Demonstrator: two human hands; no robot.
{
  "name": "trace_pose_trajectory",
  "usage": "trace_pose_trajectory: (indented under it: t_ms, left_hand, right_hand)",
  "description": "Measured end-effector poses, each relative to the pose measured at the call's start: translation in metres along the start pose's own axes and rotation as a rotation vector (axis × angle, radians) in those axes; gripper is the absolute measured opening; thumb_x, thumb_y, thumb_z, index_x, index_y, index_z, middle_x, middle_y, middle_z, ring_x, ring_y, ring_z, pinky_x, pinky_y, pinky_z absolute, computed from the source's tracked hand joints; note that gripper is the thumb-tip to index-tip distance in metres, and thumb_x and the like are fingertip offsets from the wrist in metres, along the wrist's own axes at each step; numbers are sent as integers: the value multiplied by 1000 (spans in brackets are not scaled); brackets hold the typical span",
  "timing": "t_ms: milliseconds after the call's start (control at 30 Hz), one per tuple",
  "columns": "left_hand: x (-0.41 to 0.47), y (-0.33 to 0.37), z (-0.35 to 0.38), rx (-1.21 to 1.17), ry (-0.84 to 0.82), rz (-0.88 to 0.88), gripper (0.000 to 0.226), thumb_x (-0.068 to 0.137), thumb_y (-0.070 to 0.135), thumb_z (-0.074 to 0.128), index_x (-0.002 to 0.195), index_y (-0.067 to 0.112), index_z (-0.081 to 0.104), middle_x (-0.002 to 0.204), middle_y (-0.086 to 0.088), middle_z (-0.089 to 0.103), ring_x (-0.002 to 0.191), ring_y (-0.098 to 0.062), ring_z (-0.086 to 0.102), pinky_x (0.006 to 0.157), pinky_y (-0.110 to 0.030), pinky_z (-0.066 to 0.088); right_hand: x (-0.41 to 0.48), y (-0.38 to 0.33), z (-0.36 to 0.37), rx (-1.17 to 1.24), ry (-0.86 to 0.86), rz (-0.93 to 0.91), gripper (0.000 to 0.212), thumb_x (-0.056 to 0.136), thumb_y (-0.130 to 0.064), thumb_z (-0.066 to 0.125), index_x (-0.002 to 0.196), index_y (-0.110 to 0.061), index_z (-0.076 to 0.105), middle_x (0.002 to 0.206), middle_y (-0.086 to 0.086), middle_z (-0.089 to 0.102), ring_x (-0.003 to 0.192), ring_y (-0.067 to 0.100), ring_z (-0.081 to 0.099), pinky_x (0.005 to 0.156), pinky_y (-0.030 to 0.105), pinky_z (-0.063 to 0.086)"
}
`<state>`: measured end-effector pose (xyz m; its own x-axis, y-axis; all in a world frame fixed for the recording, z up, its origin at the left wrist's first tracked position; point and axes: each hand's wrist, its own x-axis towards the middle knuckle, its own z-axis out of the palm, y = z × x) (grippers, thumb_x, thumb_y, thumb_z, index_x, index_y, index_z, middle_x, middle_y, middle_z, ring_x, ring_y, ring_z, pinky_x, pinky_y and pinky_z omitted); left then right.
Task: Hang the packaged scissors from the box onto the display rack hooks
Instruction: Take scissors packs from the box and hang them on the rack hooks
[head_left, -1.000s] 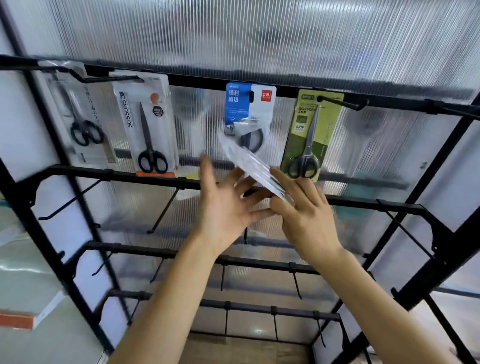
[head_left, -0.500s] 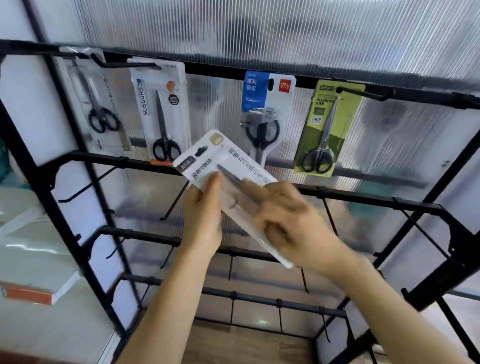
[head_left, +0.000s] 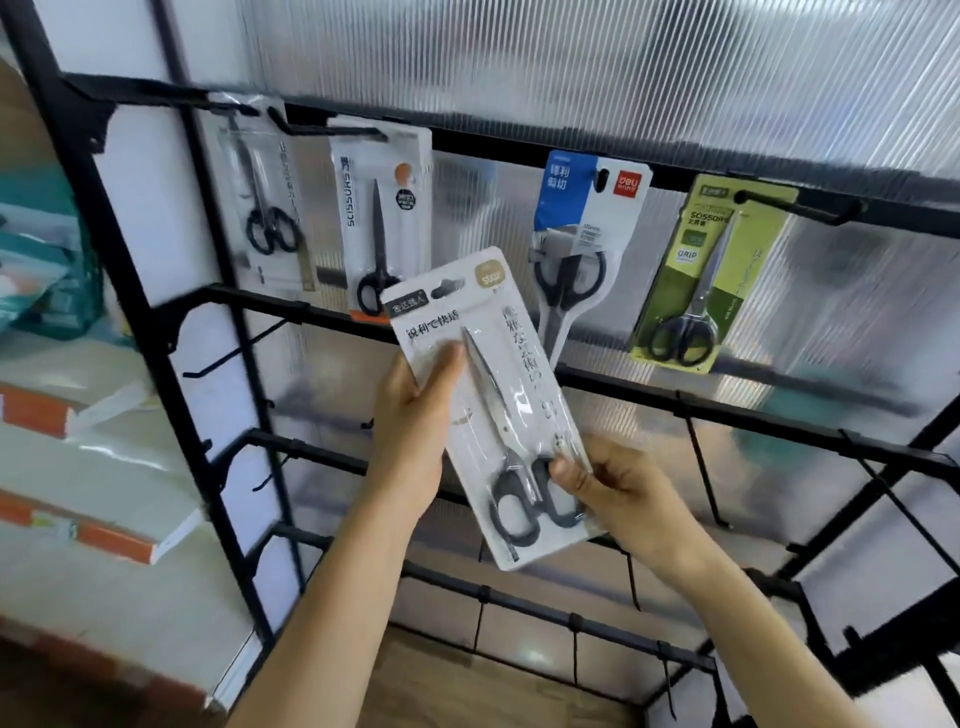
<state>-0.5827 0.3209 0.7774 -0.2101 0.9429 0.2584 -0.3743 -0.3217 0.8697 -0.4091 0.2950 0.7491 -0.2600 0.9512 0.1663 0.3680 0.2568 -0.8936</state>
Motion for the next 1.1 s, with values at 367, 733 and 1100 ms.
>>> trace_pose_trajectory:
  t_ms: [367, 733, 1100]
  left_hand:
    - [-2, 2, -87, 513, -80, 32, 20, 90, 35, 50, 109, 35, 54, 102, 22, 63, 88, 12, 60, 79, -16, 47]
    - [62, 18, -181, 479, -123, 40, 14, 91, 24, 52, 92, 35, 61, 92, 21, 67, 81, -1, 66, 81, -26, 49]
    - [118, 41, -253, 503, -45, 67, 19, 91, 22, 52, 95, 37, 63, 95, 11, 69, 83, -3, 66, 79, -25, 45]
  right_hand:
    - [36, -11, 87, 382, 348, -71, 48, 69, -62, 63, 76, -14, 61, 65, 0, 52, 64, 16, 47, 63, 33, 38]
    - [111, -34, 166, 280, 409, -123, 24, 88, -19, 55, 64, -22, 56, 54, -12, 42, 55, 5, 37, 53, 15, 32]
    - [186, -84, 219, 322, 441, -240, 23, 88, -21, 55, 65, -22, 53, 51, -14, 39, 52, 2, 32, 54, 16, 30]
